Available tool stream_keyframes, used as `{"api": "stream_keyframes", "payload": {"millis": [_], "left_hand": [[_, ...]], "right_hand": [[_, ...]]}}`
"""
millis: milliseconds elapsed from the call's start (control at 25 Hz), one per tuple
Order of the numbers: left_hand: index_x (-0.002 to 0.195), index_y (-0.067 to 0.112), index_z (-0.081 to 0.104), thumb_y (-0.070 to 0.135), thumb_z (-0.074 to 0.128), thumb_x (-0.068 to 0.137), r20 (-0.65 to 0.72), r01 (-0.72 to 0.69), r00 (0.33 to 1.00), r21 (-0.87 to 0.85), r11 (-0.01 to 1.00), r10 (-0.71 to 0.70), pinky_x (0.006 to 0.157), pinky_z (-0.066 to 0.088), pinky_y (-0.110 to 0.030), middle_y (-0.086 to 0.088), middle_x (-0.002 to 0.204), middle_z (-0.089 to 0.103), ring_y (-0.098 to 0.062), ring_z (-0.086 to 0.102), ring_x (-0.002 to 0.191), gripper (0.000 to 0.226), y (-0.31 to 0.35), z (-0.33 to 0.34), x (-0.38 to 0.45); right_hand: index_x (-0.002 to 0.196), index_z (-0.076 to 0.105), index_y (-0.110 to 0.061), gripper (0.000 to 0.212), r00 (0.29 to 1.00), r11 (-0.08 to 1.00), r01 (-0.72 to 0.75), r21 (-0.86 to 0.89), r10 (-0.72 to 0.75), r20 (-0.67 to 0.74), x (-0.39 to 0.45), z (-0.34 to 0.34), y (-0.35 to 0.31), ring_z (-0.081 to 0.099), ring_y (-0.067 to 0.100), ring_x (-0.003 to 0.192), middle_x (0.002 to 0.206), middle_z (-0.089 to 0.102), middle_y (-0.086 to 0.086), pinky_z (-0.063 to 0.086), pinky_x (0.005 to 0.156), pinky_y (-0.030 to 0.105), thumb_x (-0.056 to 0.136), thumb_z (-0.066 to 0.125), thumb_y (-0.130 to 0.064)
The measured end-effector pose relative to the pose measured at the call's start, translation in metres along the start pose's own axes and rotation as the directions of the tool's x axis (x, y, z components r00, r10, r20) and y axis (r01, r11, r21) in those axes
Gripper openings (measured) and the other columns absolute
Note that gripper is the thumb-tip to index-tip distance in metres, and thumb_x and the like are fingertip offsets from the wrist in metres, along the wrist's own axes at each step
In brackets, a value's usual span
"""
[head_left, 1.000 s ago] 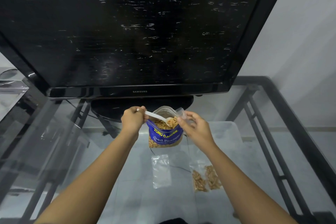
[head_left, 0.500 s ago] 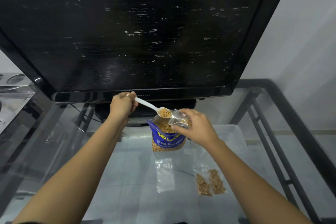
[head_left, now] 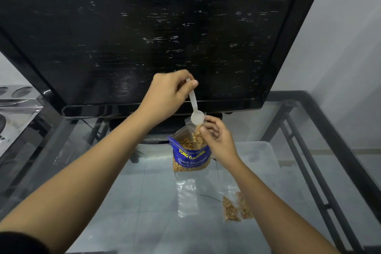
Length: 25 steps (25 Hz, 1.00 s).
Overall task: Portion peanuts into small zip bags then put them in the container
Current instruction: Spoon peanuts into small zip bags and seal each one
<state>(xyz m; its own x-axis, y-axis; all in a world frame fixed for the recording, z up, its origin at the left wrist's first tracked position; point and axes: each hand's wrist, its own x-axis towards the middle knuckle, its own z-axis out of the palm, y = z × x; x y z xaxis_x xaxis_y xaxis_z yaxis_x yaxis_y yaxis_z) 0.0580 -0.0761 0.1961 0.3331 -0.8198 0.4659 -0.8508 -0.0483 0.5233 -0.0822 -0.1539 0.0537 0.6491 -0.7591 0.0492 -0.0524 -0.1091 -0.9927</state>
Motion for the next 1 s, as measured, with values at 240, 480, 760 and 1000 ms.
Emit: {"api": "stream_keyframes", "payload": {"millis": [240, 480, 760, 1000], "left_hand": [[0.082, 0.015, 0.066, 0.029, 0.054, 0.091, -0.274, 0.19, 0.94, -0.072, 0.979, -0.203, 0.058, 0.044, -0.029, -0.001, 0.058, 0.059, -0.013, 0.055, 0.055, 0.021, -0.024, -0.013, 0.002], [0.094, 0.015, 0.071, 0.029, 0.06, 0.088, 0.06, 0.653, 0.751, -0.207, 0.728, -0.657, 0.085, 0.054, -0.038, -0.002, 0.077, 0.069, -0.018, 0.065, 0.079, 0.019, -0.084, 0.077, -0.079], [0.1, 0.004, 0.061, 0.03, 0.053, 0.092, -0.105, 0.81, 0.543, -0.197, 0.553, -0.833, 0.071, 0.037, -0.026, -0.012, 0.094, 0.066, -0.019, 0.056, 0.081, 0.029, -0.093, 0.118, -0.166], [0.123, 0.007, 0.058, 0.02, 0.061, 0.088, 0.369, 0.481, 0.759, 0.235, 0.844, -0.536, 0.094, 0.04, -0.033, -0.016, 0.126, 0.057, -0.033, 0.053, 0.11, 0.038, -0.101, 0.178, -0.216]], "right_hand": [[0.099, 0.048, -0.04, 0.026, 0.993, 0.997, 0.062, -0.054, -0.067, -0.092, -0.015, -0.015, -0.004, 0.064, 0.009, 0.095, 0.101, 0.066, -0.009, 0.054, 0.079, 0.024, 0.089, 0.059, -0.019], [0.105, 0.061, -0.027, 0.025, 0.996, 0.989, -0.068, -0.134, 0.061, -0.061, -0.056, -0.029, 0.035, 0.062, 0.005, 0.086, 0.108, 0.065, -0.001, 0.051, 0.07, 0.012, 0.086, 0.063, -0.011], [0.12, 0.057, -0.015, 0.04, 0.933, 0.856, -0.301, -0.421, 0.356, 0.056, -0.106, -0.033, 0.108, 0.057, 0.011, 0.101, 0.123, 0.057, 0.001, 0.046, 0.092, 0.023, 0.082, 0.064, -0.002], [0.129, 0.05, -0.011, 0.044, 0.909, 0.729, -0.236, -0.643, 0.4, 0.12, -0.117, -0.031, 0.128, 0.05, 0.023, 0.12, 0.131, 0.053, 0.007, 0.034, 0.097, 0.02, 0.086, 0.059, -0.008]]}}
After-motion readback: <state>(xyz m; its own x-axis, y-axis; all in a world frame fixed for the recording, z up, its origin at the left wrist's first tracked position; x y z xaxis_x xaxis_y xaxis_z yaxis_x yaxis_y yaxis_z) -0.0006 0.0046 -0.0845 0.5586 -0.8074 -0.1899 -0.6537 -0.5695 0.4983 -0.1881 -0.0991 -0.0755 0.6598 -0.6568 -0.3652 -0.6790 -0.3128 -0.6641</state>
